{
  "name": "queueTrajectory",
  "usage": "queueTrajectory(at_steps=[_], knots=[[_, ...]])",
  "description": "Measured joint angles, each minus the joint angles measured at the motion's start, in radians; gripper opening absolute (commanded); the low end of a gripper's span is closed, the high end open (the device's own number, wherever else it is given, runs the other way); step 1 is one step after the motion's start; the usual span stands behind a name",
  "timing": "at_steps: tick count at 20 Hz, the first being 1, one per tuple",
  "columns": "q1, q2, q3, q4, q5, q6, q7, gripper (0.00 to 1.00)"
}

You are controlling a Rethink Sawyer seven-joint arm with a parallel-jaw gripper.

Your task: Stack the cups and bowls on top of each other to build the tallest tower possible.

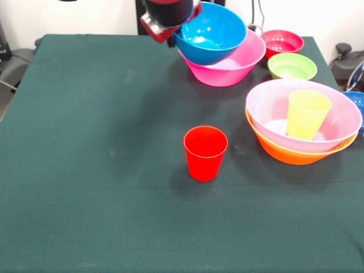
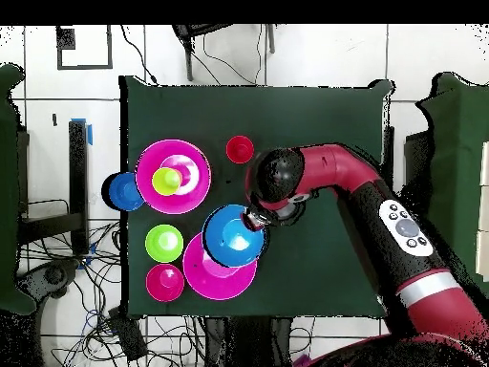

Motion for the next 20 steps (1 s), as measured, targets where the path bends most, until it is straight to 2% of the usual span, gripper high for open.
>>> queueTrajectory(at_steps=[12, 20], knots=[[0.058, 0.002, -0.001, -0.021, 0.057, -0.136, 0.0, 0.0], [0.088, -0.004, -0.007, -0.021, 0.097, -0.151, 0.0, 0.0]])
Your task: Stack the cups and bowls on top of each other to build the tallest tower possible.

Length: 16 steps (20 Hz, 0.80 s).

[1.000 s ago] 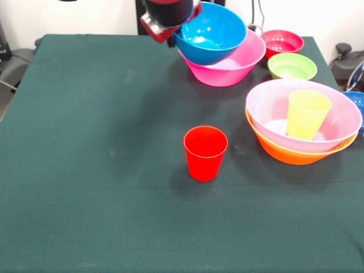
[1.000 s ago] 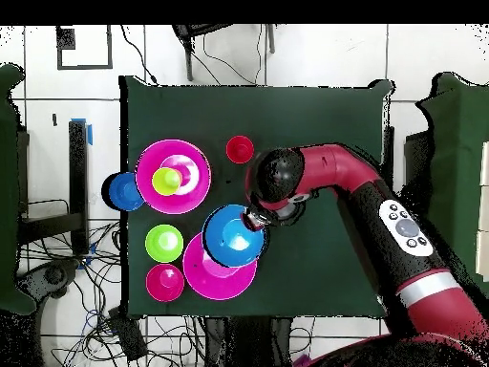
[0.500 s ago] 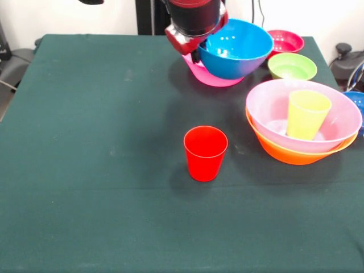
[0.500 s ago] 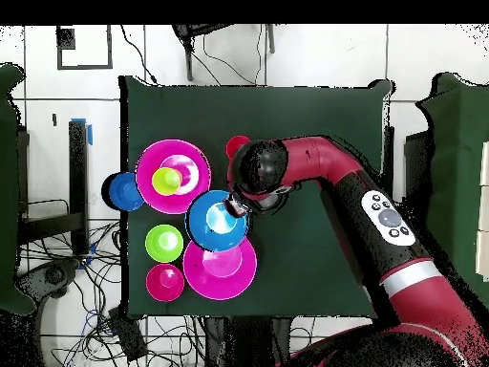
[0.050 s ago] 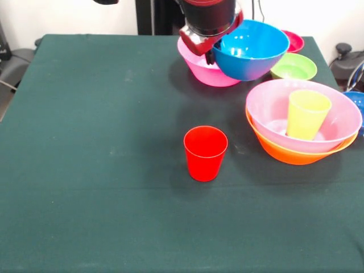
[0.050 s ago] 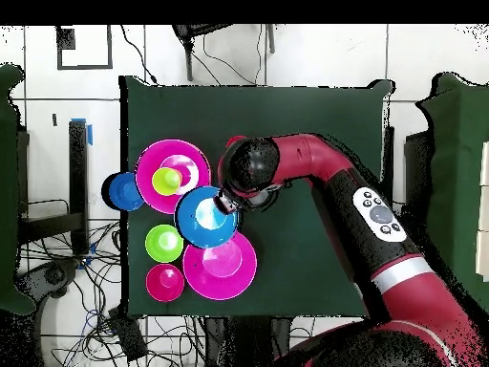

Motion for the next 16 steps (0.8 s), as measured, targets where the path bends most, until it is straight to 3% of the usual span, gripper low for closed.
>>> queueTrajectory(at_steps=[16], knots=[[0.06, -0.019, -0.027, 0.0, 0.052, -0.031, 0.021, 0.0]])
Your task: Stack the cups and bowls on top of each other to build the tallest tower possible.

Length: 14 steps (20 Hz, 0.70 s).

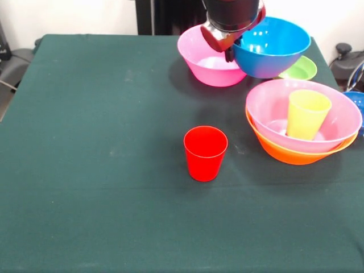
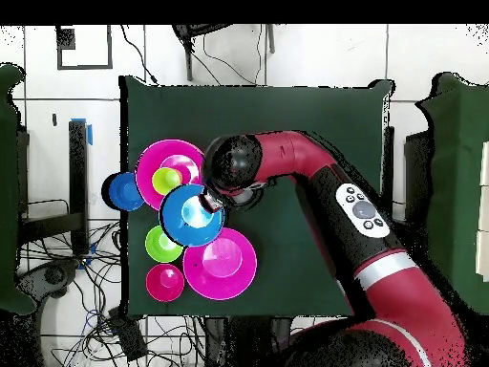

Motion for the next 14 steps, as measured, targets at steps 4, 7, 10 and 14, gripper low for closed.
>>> queueTrajectory(at_steps=[4, 7, 10, 14], knots=[[0.019, 0.0, -0.018, -0.002, 0.004, -0.022, 0.018, 0.0], [0.029, 0.002, -0.028, -0.004, 0.004, -0.035, 0.033, 0.0], [0.039, 0.003, -0.035, -0.008, 0.004, -0.049, 0.045, 0.0], [0.055, 0.004, -0.045, -0.014, 0.005, -0.064, 0.061, 0.0]])
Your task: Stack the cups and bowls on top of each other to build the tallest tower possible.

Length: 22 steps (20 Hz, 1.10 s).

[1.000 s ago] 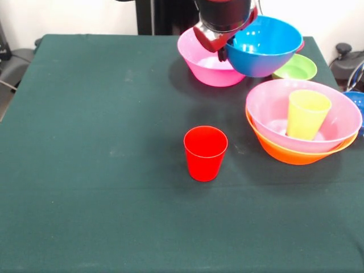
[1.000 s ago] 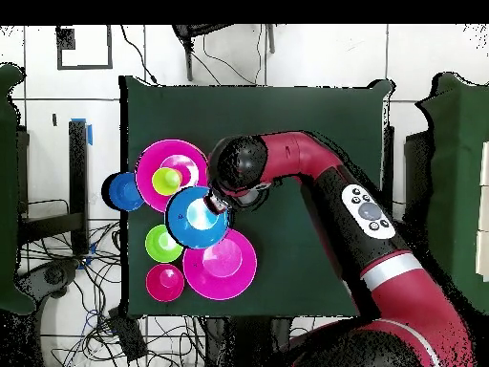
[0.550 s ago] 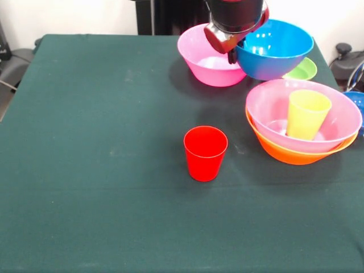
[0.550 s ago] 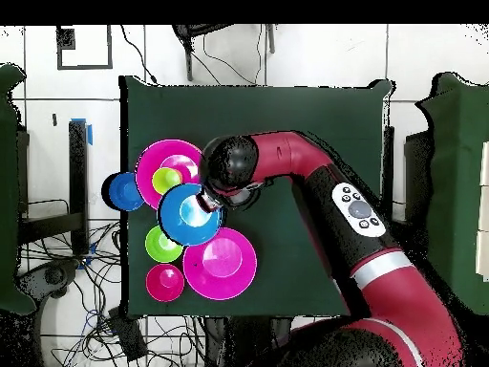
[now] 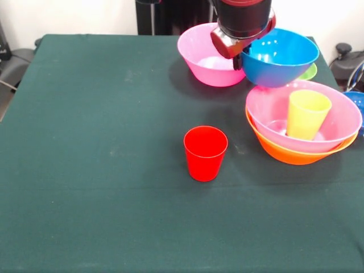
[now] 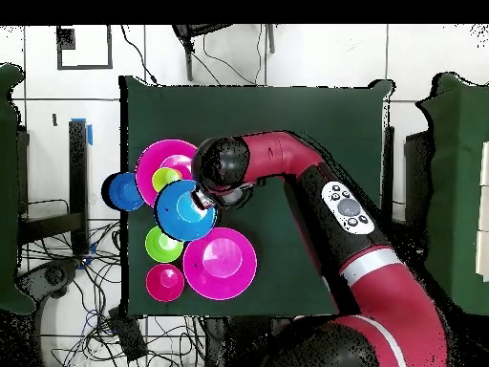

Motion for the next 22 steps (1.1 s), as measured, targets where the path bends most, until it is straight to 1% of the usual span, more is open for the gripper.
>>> queueTrajectory(at_steps=[5, 12, 22], knots=[[0.024, 0.0, -0.009, -0.011, 0.008, -0.019, 0.026, 0.0], [0.049, -0.004, -0.012, -0.028, 0.041, -0.019, 0.054, 0.0], [0.084, -0.011, -0.034, -0.057, 0.076, -0.019, 0.062, 0.0]])
